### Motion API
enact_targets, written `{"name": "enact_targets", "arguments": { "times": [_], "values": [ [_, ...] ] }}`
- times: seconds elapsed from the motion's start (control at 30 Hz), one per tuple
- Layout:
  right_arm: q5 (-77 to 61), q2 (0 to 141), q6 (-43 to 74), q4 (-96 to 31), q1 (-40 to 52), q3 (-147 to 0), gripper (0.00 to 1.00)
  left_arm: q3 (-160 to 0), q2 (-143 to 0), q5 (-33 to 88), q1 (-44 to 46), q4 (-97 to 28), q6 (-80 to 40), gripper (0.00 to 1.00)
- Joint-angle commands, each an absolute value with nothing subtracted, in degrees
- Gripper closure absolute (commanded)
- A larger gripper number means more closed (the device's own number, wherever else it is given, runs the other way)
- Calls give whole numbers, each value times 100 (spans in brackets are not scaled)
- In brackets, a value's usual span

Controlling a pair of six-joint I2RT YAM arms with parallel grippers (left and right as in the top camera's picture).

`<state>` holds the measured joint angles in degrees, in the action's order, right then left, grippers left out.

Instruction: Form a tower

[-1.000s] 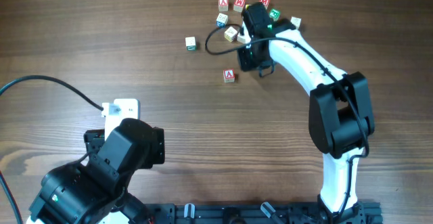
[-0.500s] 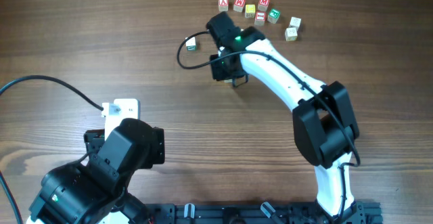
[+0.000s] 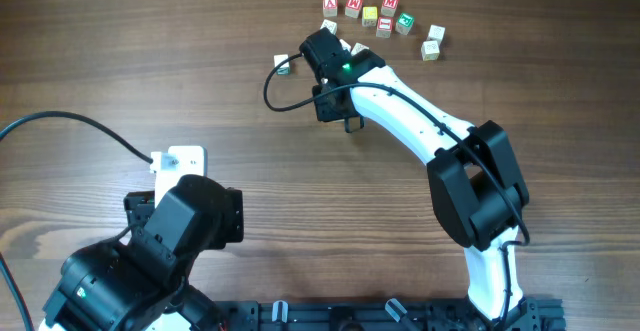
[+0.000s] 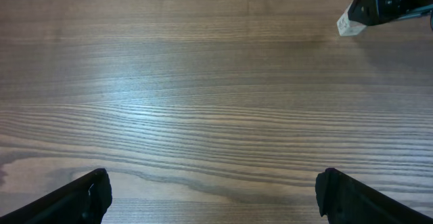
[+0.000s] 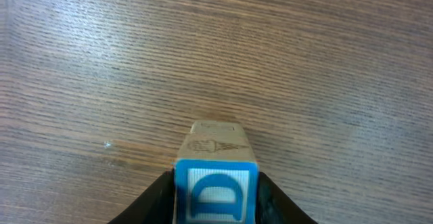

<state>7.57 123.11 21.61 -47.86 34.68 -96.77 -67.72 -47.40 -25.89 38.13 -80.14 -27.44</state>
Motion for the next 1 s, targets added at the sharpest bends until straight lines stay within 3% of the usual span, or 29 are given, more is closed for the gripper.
{"name": "enact_targets", "arguments": {
  "times": [0.0,0.1,0.27,0.33,0.37,0.6,0.73,0.97],
  "values": [
    [746,12156,2075,-4757,3454,-9618,61,-6781,-4727,-2602,3802,-8001,-2698,0],
    [749,12162,2078,-4735,3454,-9601,58,-6781,-4727,-2602,3802,-8001,-2698,0],
    [746,12160,2082,-4637,3454,-9699,27,-6781,-4727,-2602,3802,-8001,-2698,0],
    [746,12121,2119,-4755,3454,-9900,5,-6781,-4727,-2602,3802,-8001,-2698,0],
    [749,12090,2123,-4775,3454,-9966,1,-6781,-4727,-2602,3802,-8001,-2698,0],
    [762,12042,2451,-4923,3275,-11002,0,-6781,-4727,-2602,3802,-8001,-2698,0],
    [172,12042,2571,-5019,2569,-11810,1,-6781,-4727,-2602,3802,-8001,-2698,0],
    [-309,12250,2768,-4230,1774,-11828,0,-6781,-4727,-2602,3802,-8001,-2698,0]
  ]
}}
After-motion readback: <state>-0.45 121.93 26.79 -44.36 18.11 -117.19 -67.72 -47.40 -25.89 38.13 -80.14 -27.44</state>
